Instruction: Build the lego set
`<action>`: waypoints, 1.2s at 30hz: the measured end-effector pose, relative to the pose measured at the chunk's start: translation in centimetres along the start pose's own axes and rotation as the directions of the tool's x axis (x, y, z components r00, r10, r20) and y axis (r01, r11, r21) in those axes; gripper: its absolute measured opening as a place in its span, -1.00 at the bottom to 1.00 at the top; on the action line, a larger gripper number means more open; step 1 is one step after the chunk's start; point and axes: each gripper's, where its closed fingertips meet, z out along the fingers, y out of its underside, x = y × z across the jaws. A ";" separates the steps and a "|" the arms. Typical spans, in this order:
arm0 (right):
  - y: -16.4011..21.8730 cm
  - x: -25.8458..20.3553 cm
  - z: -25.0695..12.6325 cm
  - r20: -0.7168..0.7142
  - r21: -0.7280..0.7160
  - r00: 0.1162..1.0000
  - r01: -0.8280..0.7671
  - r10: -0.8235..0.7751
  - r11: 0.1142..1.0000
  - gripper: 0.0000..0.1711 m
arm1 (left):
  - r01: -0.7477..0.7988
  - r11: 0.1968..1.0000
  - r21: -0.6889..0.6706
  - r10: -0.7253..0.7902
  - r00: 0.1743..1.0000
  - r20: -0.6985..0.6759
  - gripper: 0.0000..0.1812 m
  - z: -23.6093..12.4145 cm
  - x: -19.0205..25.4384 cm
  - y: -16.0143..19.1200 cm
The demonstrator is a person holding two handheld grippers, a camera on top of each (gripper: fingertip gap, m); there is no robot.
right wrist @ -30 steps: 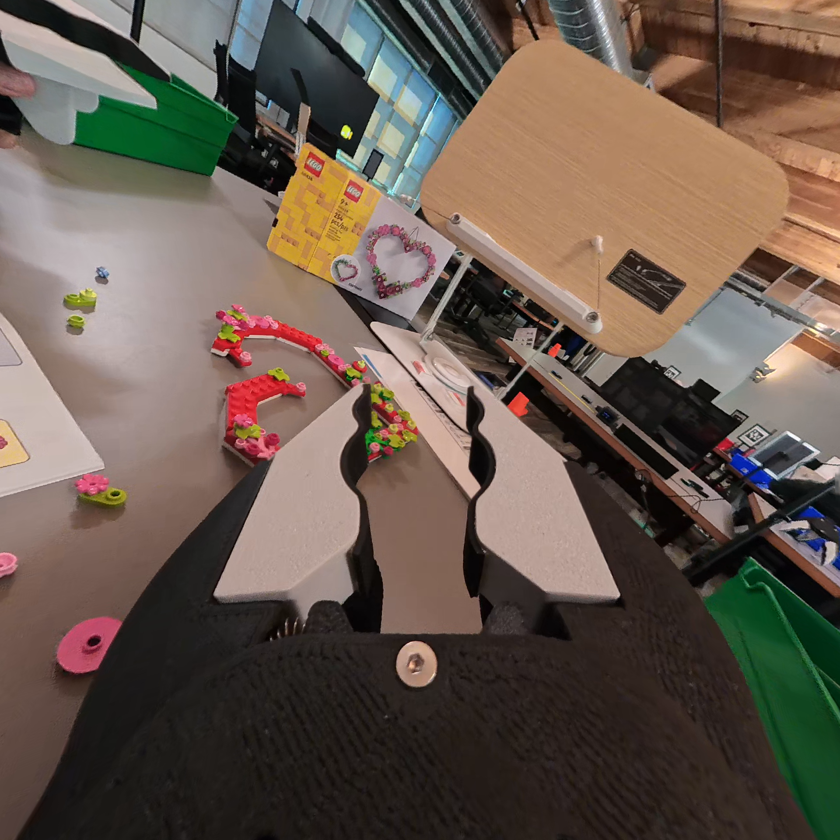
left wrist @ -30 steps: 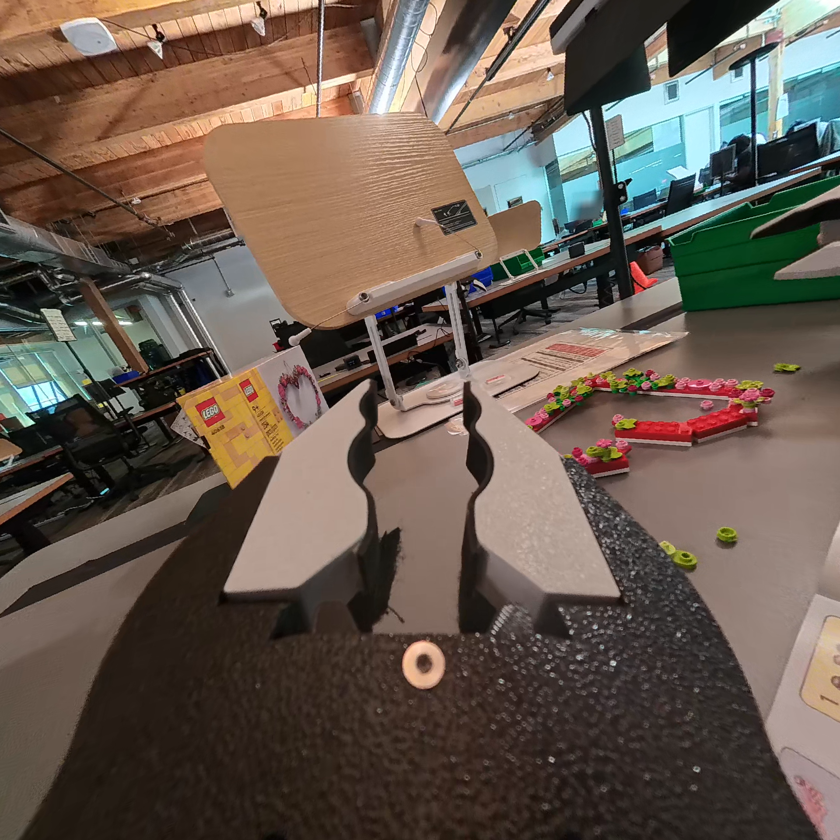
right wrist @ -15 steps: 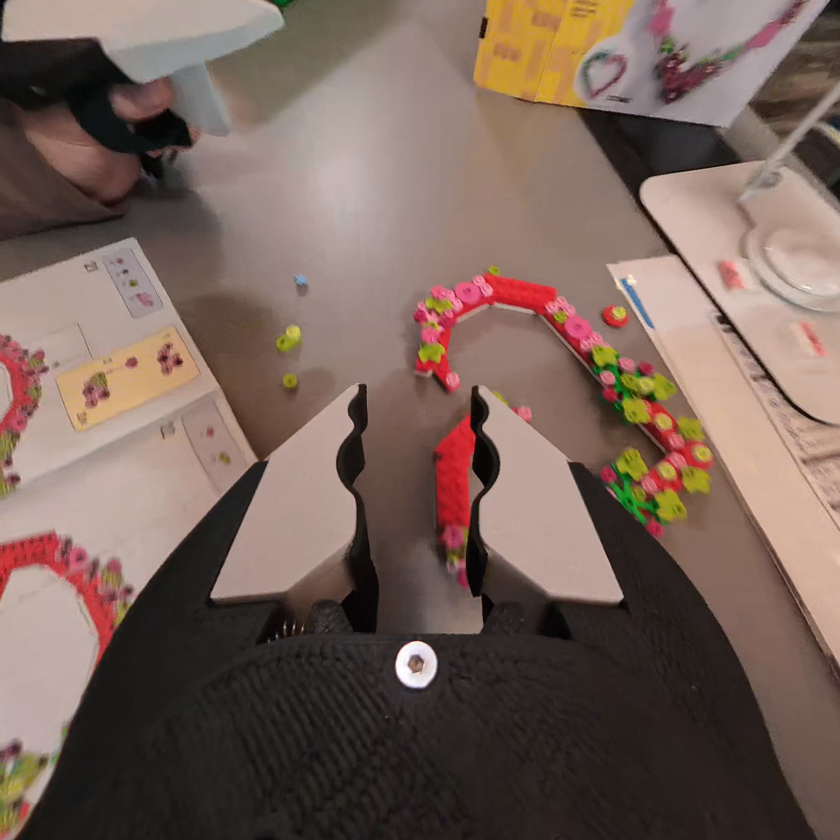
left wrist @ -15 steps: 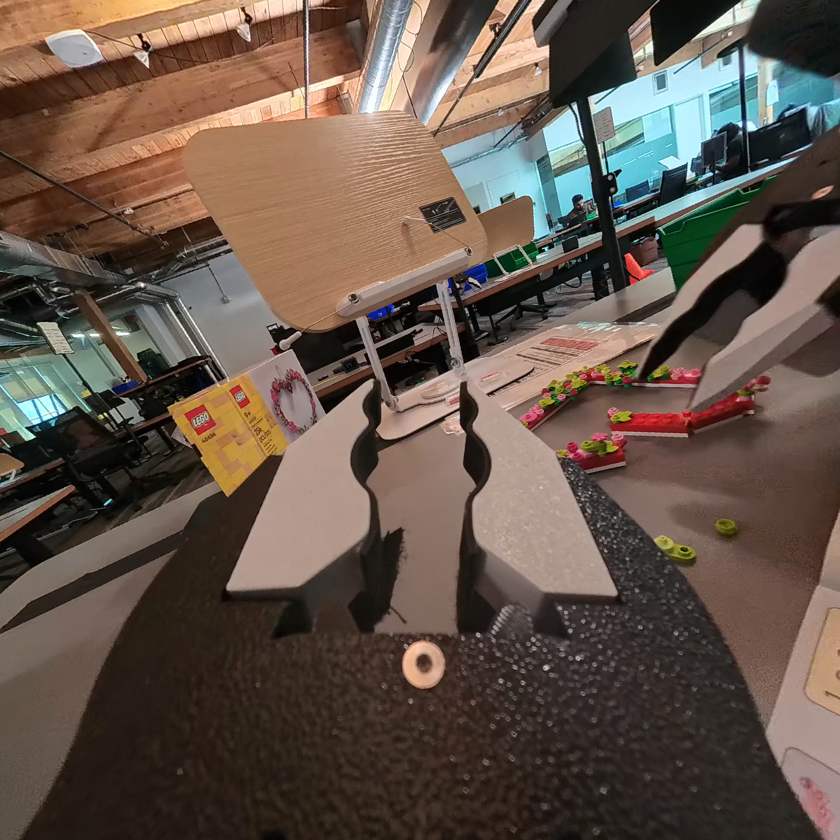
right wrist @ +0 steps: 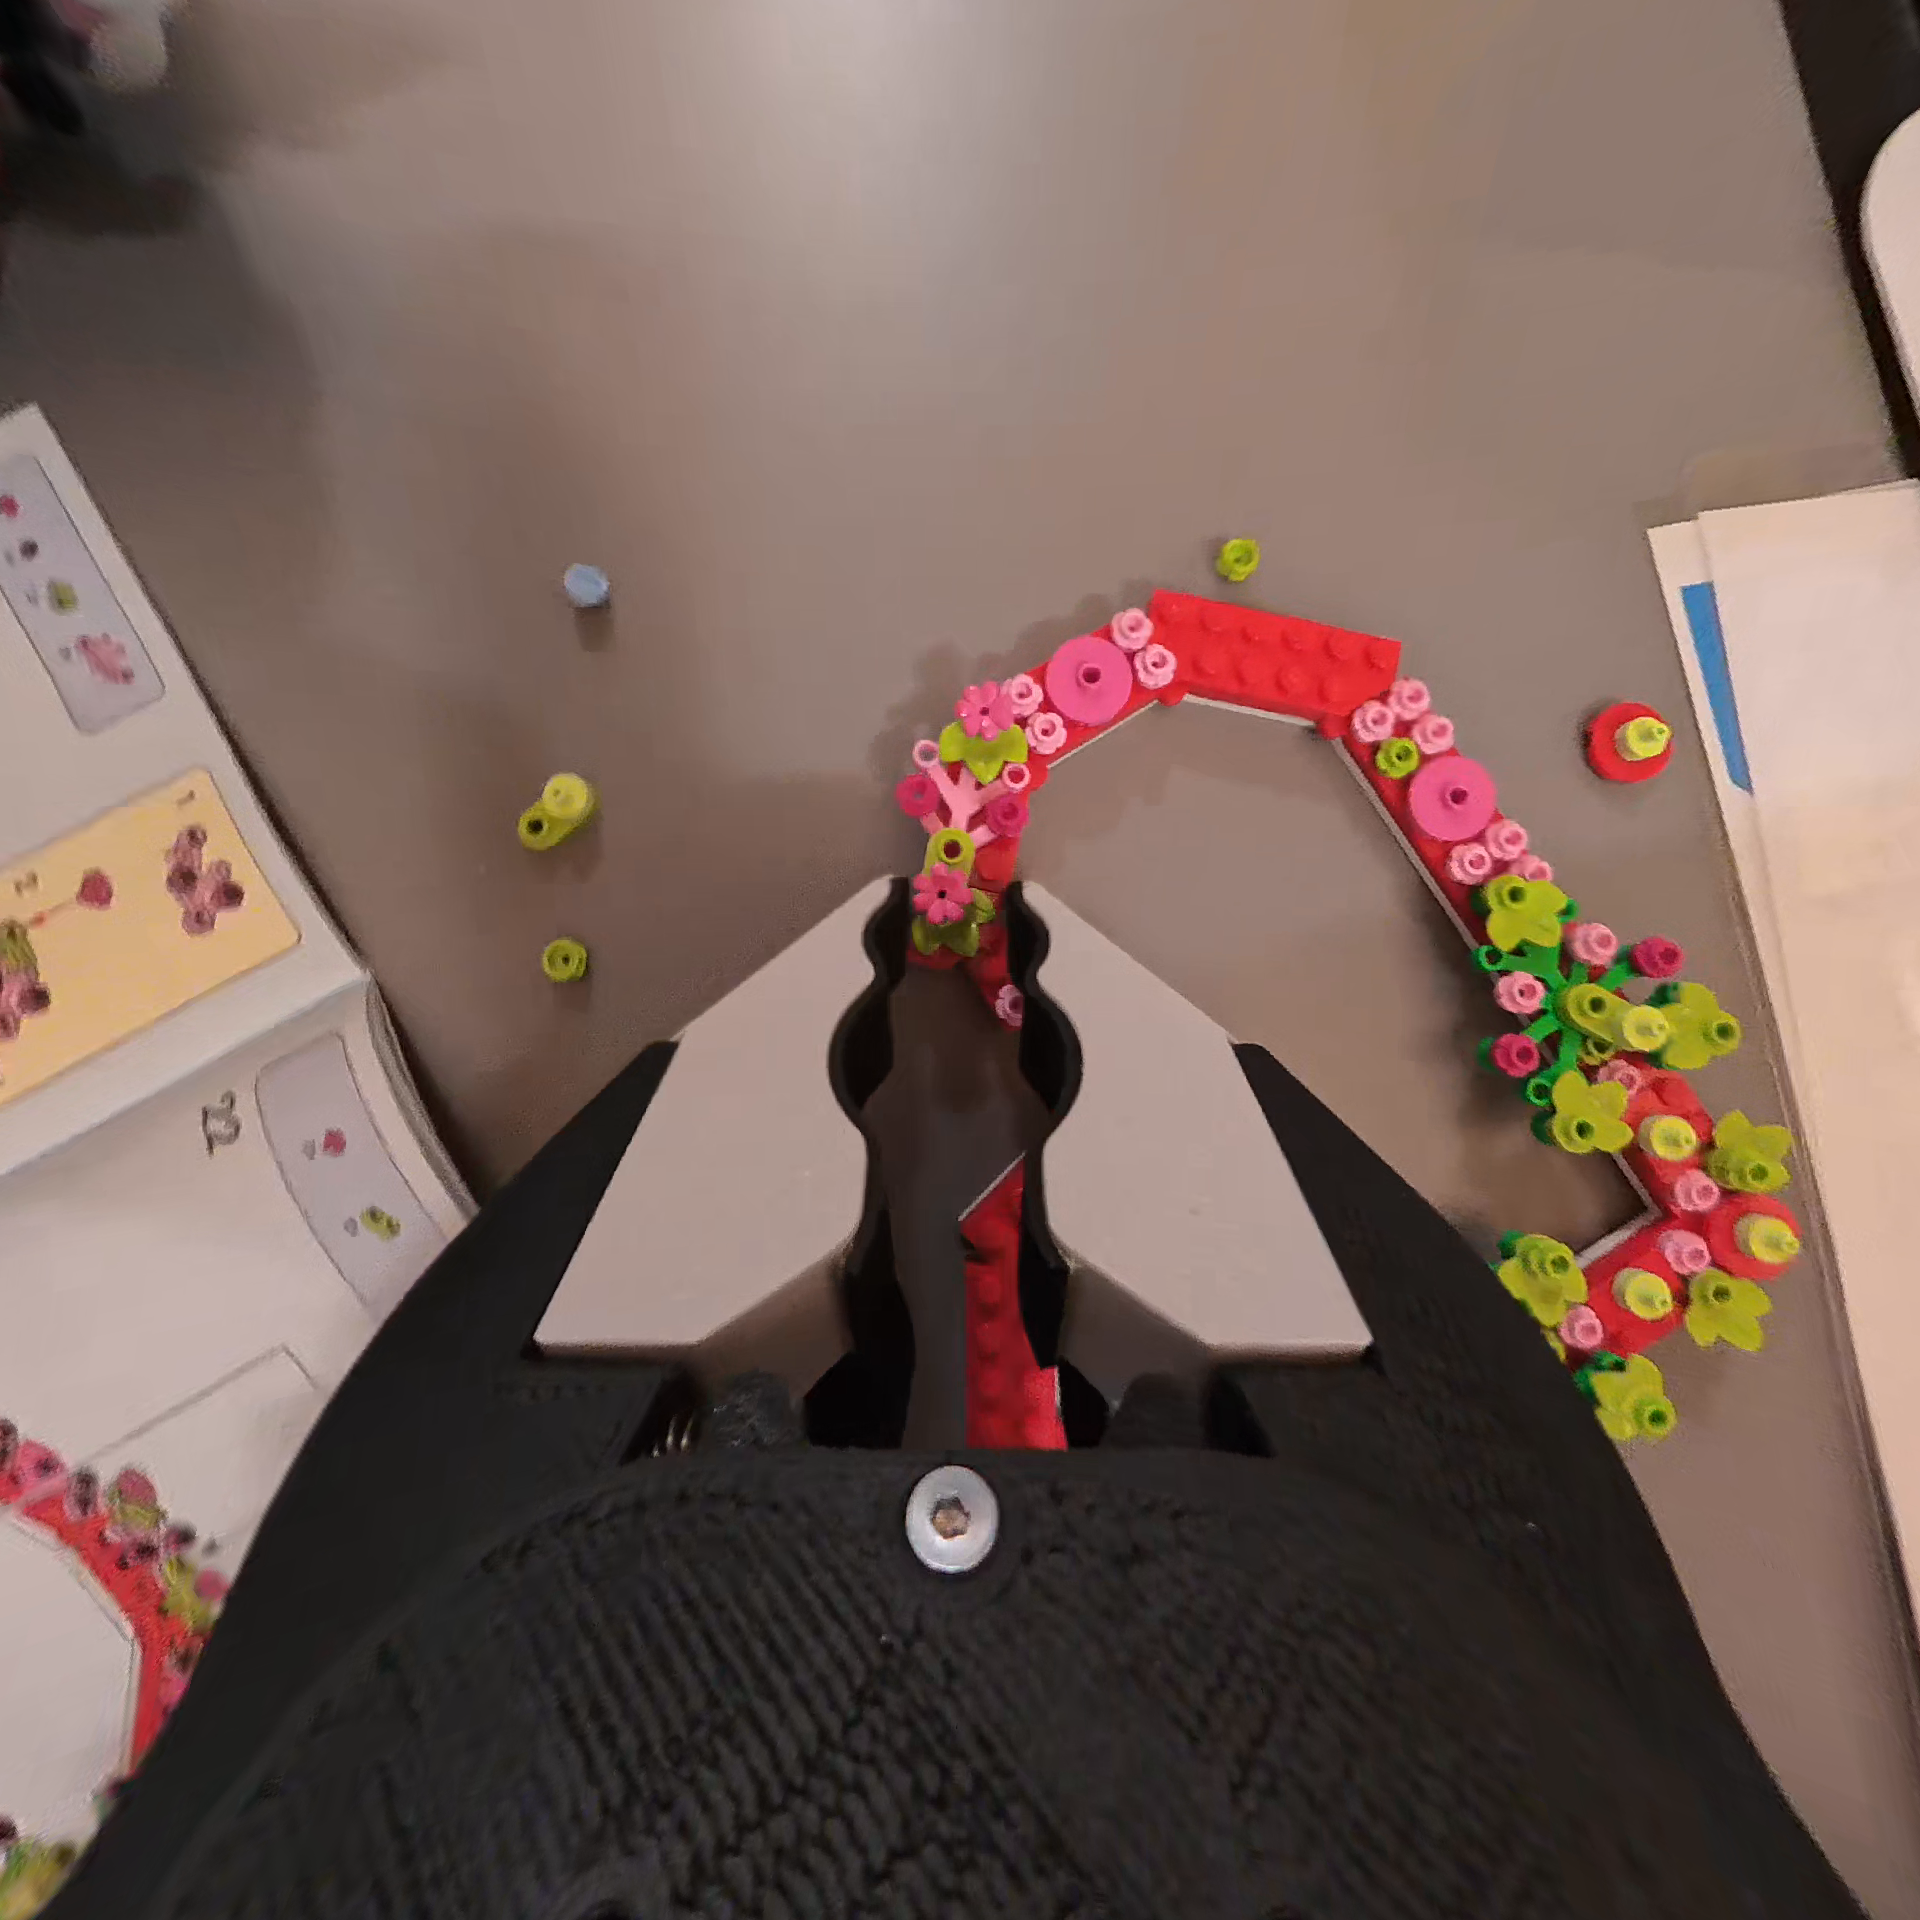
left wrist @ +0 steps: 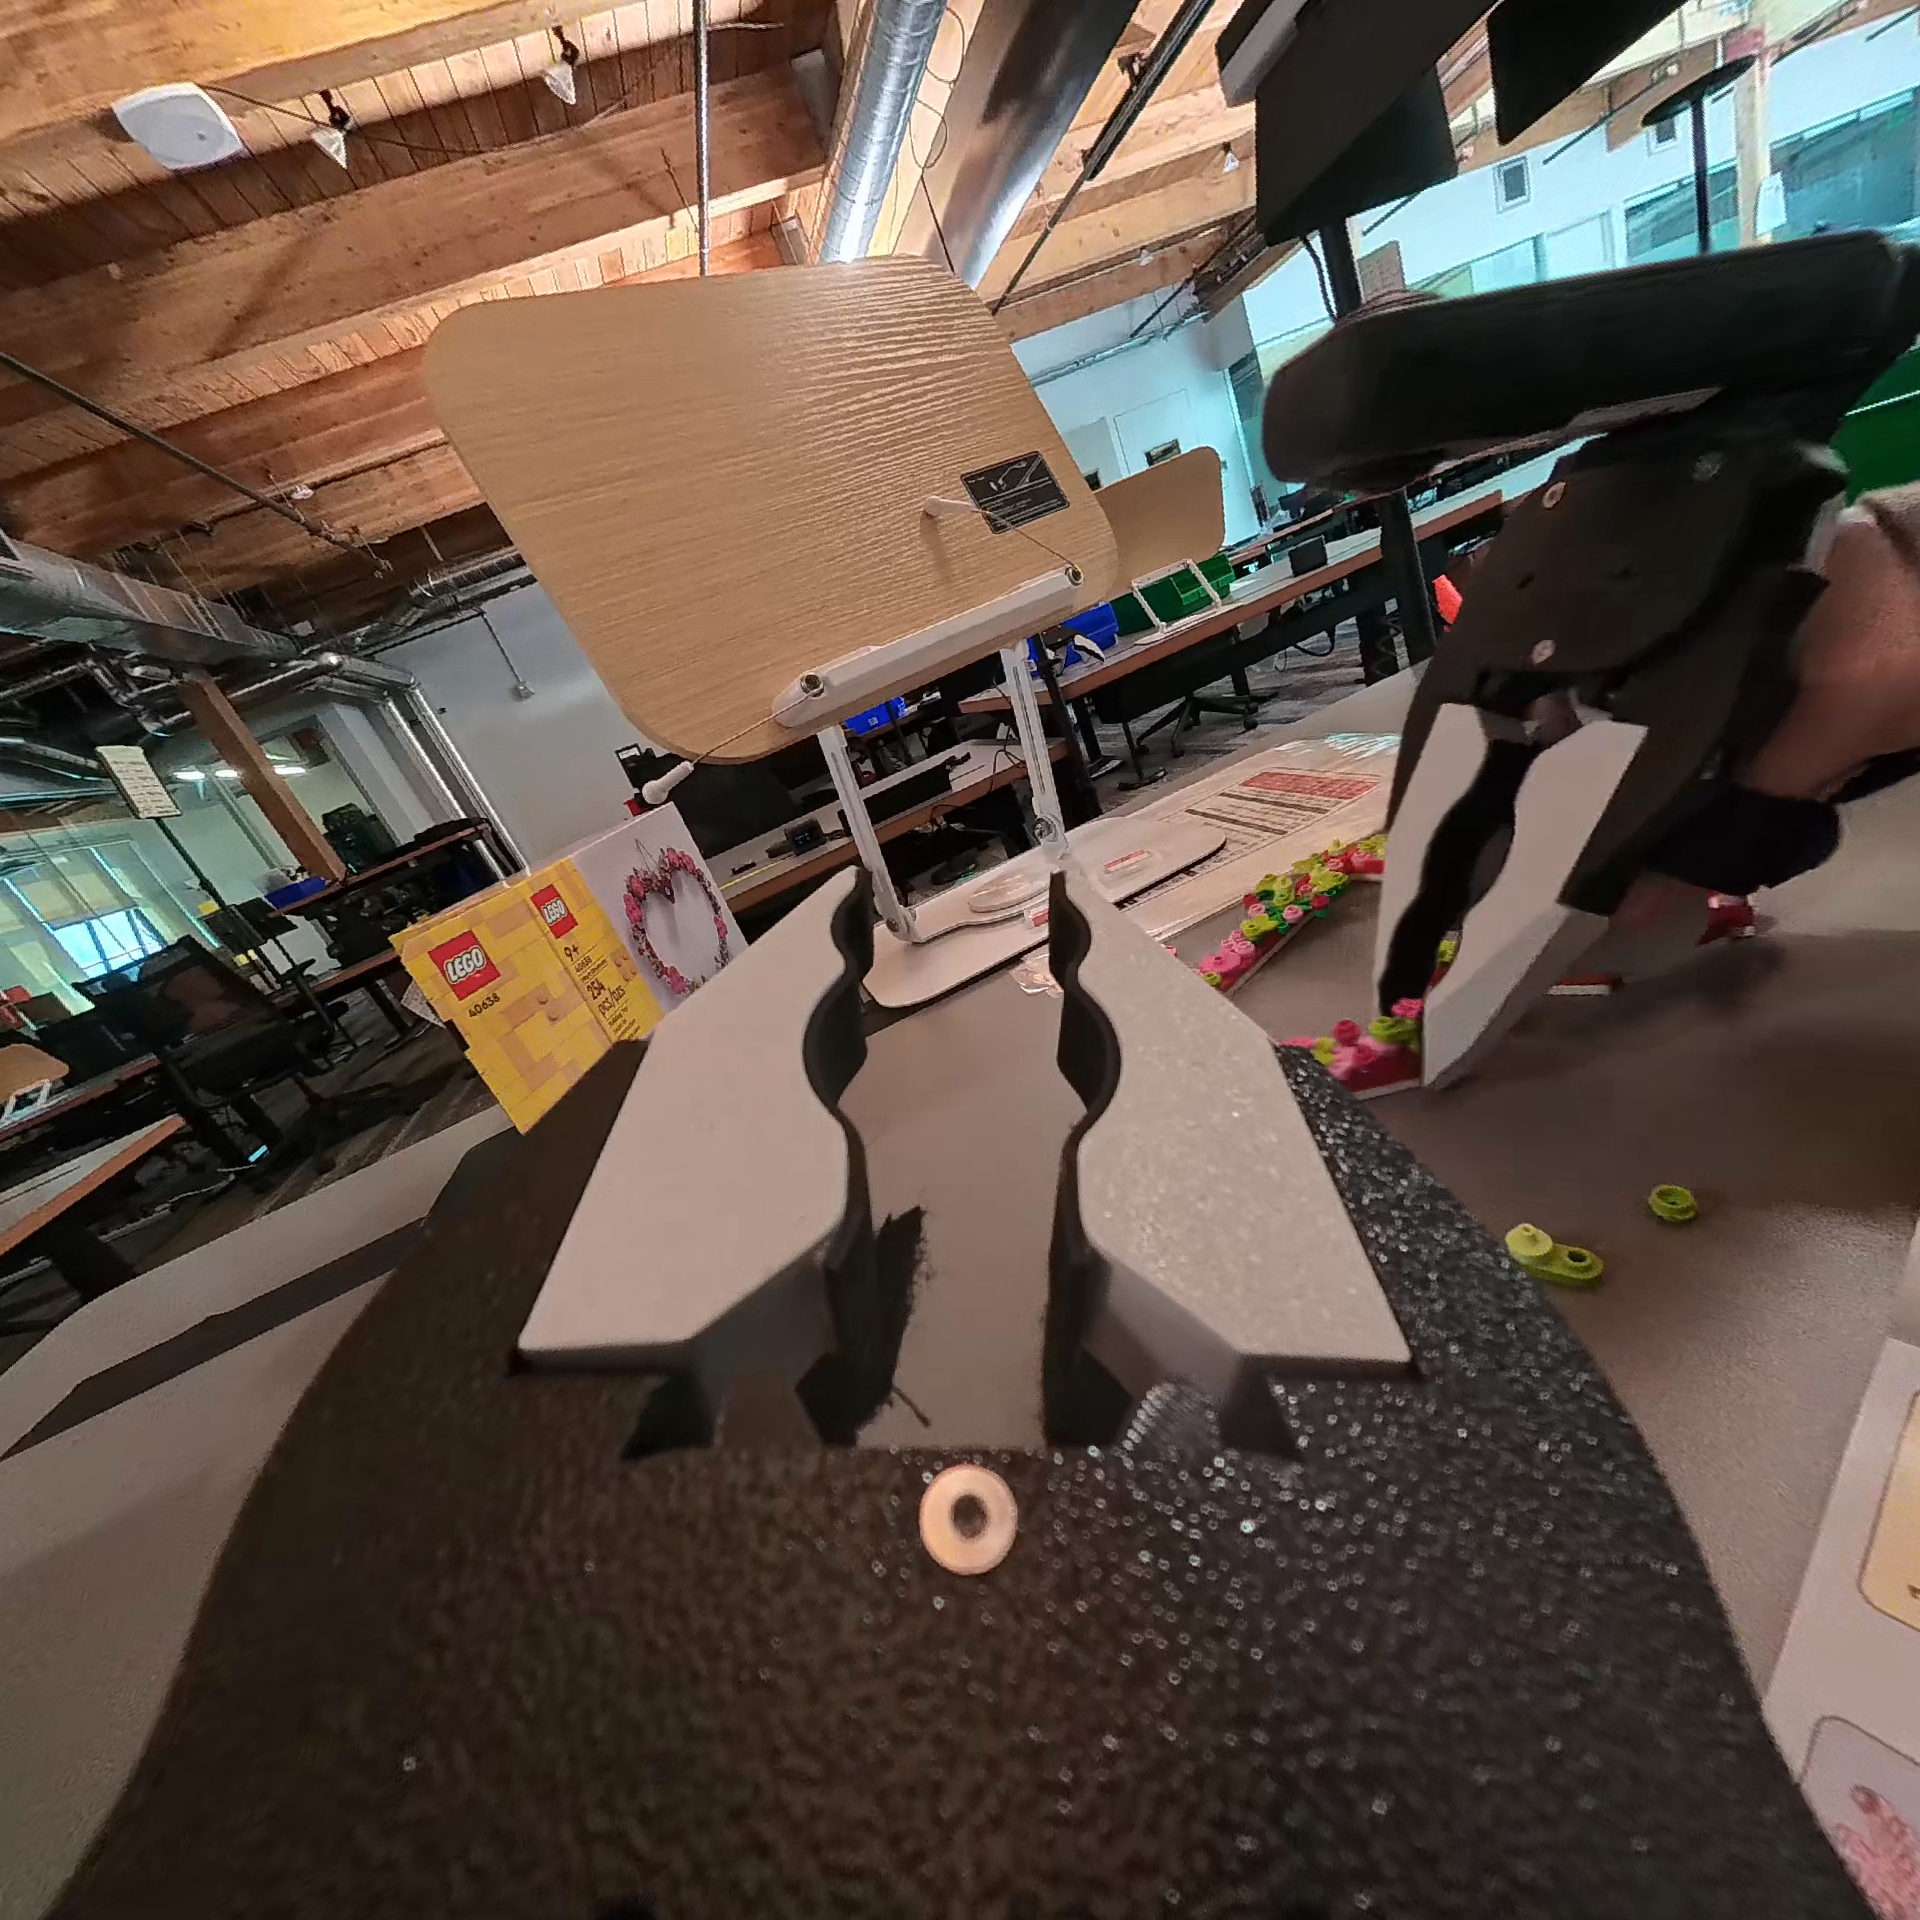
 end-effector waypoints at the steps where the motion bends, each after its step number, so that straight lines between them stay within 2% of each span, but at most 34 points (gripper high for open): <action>1: 0.3 -0.3 -0.2 0.018 -0.011 1.000 0.024 -0.024 1.000 -0.81 | 0.001 1.000 0.000 -0.001 1.000 0.001 -0.64 0.0 0.0 0.0; 4: 1.7 -0.9 -1.2 0.076 -0.049 0.991 0.118 -0.114 0.992 -0.82 | 0.002 1.000 0.000 -0.002 1.000 0.000 -0.65 0.0 0.0 0.0; 6: 3.0 -1.4 -2.1 0.132 -0.061 0.966 0.234 -0.224 0.970 -0.82 | -0.001 1.000 0.001 0.001 1.000 -0.001 -0.65 0.0 0.0 0.0; 8: 4.4 -2.1 -3.3 0.192 -0.056 0.915 0.372 -0.356 0.926 -0.82 | -0.003 1.000 0.001 0.003 1.000 -0.001 -0.65 0.0 0.1 0.0; 11: 6.8 -2.7 -5.1 0.261 -0.024 0.794 0.575 -0.550 0.818 -0.82 | -0.006 1.000 0.003 0.006 1.000 -0.007 -0.66 0.0 0.2 -0.1; 15: 9.1 -1.6 -6.7 0.290 -0.067 0.767 0.613 -0.572 0.787 -0.80 | -0.017 1.000 0.016 0.018 0.998 -0.061 -0.65 0.0 1.4 -0.4; 17: 9.8 -1.0 -7.2 0.279 -0.083 0.783 0.597 -0.556 0.798 -0.71 | -0.010 0.999 0.035 0.015 0.986 -0.163 -0.62 0.0 3.4 -1.1; 20: 10.2 -0.9 -8.2 0.251 -0.077 0.827 0.536 -0.504 0.841 -0.54 | 0.018 1.000 0.024 -0.007 0.916 -0.402 -0.55 -0.1 8.0 -2.1; 22: 10.0 -1.2 -9.0 0.220 -0.029 0.853 0.491 -0.473 0.871 -0.53 | 0.009 1.000 -0.028 -0.022 0.840 -0.542 -0.53 0.1 11.0 -2.3; 26: 9.5 -2.2 -10.2 0.180 0.104 0.901 0.381 -0.394 0.919 -0.53 | -0.136 0.977 -0.165 -0.036 0.656 -0.754 -0.48 1.2 16.6 -0.2; 30: 9.3 -2.3 -10.3 0.155 0.141 0.913 0.358 -0.378 0.923 -0.53 | -0.239 0.938 -0.253 -0.092 0.532 -0.842 -0.47 2.7 20.1 2.3; 36: 8.1 -2.9 -9.5 0.196 0.084 0.868 0.449 -0.456 0.890 -0.49 | -0.281 0.923 -0.263 -0.110 0.464 -0.879 -0.62 3.2 21.9 4.2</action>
